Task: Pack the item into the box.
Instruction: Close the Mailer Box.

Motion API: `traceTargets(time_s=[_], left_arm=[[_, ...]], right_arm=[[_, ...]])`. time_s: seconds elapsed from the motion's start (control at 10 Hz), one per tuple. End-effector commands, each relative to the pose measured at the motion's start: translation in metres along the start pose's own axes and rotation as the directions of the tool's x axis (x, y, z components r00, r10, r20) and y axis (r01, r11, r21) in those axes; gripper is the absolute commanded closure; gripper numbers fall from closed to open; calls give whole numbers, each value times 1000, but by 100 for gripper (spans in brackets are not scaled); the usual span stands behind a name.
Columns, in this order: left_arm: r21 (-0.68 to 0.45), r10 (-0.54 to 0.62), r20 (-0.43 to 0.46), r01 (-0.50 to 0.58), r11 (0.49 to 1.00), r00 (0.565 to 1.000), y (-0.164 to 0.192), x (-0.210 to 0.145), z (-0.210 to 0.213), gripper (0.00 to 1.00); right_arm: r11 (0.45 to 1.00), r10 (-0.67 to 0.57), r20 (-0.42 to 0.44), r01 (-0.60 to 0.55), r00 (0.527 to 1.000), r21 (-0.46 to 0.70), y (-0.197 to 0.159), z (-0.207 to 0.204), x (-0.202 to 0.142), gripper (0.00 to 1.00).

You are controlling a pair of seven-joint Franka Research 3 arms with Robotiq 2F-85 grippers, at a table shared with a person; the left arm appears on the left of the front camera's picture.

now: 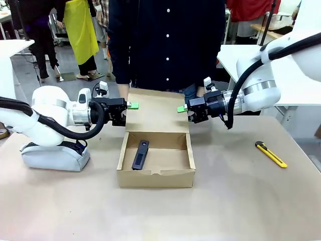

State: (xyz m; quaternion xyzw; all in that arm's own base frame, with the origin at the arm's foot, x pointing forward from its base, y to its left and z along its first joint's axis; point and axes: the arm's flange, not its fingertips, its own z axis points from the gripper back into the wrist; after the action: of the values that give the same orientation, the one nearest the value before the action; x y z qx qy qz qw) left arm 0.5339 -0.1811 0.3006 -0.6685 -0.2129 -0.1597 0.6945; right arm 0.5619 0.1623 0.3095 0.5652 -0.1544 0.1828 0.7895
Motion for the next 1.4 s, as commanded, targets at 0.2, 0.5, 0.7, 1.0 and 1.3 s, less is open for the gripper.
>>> traceTargets(time_s=[0.2, 0.5, 0.7, 1.0, 1.3], left_arm=[[-10, -54, 51, 55, 998, 997, -19, -16, 10, 0], [-8, -44, 5, 44, 999, 999, -14, -8, 8, 0], [-8, -44, 5, 44, 999, 999, -14, -8, 8, 0], [-78, -190, 25, 191, 978, 981, -21, -14, 13, 0], [-225, -490, 26, 483, 846, 871, -40, -24, 15, 0]], right_arm=[[987, 160, 69, -159, 985, -17, 17, 8, -21, 0], [998, 68, 14, -68, 998, -5, 9, 7, -9, 0], [998, 68, 14, -68, 998, -5, 9, 7, -9, 0], [978, 209, -5, -209, 978, 6, 18, 2, -14, 0], [897, 442, 85, -441, 893, -31, 45, -1, -26, 0]])
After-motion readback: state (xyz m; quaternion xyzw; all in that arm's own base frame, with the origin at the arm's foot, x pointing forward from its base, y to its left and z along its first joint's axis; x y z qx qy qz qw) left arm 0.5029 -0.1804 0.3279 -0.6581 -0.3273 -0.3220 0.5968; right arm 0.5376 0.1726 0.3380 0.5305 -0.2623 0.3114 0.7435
